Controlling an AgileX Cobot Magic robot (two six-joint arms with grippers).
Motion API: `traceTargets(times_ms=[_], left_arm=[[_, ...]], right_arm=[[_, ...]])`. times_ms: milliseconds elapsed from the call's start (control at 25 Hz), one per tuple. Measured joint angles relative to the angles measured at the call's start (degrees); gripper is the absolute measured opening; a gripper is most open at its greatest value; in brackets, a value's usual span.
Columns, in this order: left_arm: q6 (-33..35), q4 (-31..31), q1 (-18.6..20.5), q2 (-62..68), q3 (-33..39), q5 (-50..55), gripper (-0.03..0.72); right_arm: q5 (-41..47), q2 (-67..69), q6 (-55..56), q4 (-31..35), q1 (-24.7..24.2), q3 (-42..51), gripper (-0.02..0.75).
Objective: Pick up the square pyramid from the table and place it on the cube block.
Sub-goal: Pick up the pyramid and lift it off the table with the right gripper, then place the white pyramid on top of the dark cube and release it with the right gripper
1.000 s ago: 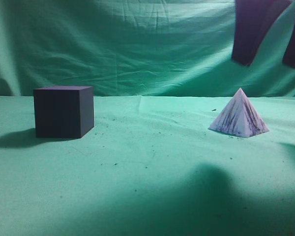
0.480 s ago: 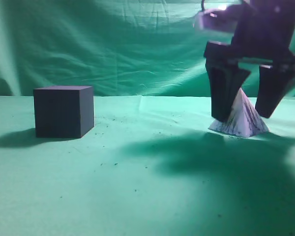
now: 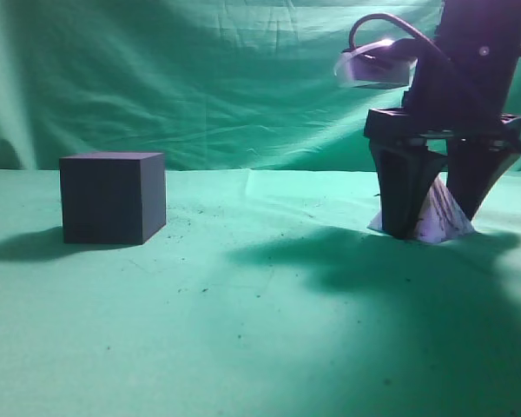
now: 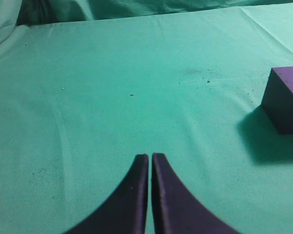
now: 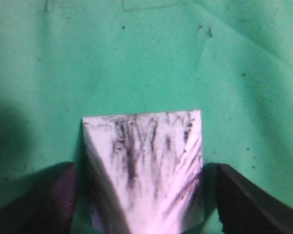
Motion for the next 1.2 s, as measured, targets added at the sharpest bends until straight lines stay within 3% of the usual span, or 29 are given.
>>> traceTargets(times_ms=[80, 200, 280, 640, 920, 1040, 1200], left_arm=[[0.0, 0.0, 0.0, 0.0, 0.0, 0.0, 0.000], [0.0, 0.0, 0.0, 0.0, 0.0, 0.0, 0.000], [0.0, 0.0, 0.0, 0.0, 0.0, 0.0, 0.000], [0.0, 0.0, 0.0, 0.0, 0.0, 0.0, 0.000], [0.0, 0.0, 0.0, 0.0, 0.0, 0.0, 0.000], [0.0, 0.0, 0.0, 0.0, 0.0, 0.0, 0.000], [0.0, 0.0, 0.0, 0.0, 0.0, 0.0, 0.000]], right_arm=[[0.1, 0.2, 0.0, -0.5, 0.0, -0.2, 0.554], [0.5, 0.5, 0.0, -1.0, 0.0, -0.6, 0.419], [1.5, 0.6, -0.2, -2.2, 0.2, -0.9, 0.370], [7.0, 0.4, 2.4, -5.5, 0.5, -3.7, 0.384], [13.2, -6.3, 2.4, -6.2, 0.2, -14.8, 0.384], [17.8, -7.7, 2.4, -6.1, 1.9, -20.3, 0.384], [21.2, -7.7, 2.5, -3.4, 8.7, -26.6, 0.384]])
